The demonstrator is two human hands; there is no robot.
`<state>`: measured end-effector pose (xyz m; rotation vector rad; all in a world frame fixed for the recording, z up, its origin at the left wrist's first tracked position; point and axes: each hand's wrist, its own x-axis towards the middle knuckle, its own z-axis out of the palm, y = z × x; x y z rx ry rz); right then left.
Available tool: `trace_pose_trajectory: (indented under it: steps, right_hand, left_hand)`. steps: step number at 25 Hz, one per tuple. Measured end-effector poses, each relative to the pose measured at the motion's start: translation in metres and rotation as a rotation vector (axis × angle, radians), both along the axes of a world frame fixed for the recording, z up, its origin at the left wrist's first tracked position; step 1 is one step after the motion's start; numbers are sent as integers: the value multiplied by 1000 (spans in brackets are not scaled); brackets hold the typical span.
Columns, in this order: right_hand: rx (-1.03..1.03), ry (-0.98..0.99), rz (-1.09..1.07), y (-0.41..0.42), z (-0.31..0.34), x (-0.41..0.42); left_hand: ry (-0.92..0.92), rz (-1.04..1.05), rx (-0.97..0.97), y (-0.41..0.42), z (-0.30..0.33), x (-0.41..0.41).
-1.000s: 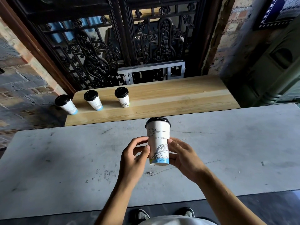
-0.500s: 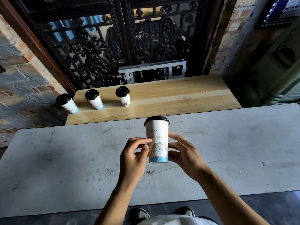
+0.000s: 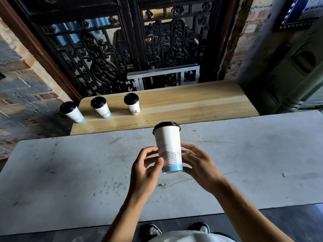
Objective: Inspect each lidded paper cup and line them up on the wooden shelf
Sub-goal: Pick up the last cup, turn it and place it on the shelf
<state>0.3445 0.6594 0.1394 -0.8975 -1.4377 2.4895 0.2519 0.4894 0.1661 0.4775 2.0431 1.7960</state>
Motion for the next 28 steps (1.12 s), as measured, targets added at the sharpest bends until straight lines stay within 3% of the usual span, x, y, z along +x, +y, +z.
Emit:
trace_pose_trajectory:
  steps: [6, 13, 21, 28]
  right_hand:
    - [-158, 78, 99, -1, 0, 6]
    - [-100, 78, 71, -2, 2, 3]
    - [13, 81, 50, -4, 6, 5]
    - [29, 71, 17, -2, 10, 3]
  left_hand:
    - [-14, 5, 4, 1, -5, 0]
    - [257, 14, -87, -2, -5, -1]
    - [59, 51, -34, 3, -6, 1]
    - [21, 64, -42, 3, -8, 1]
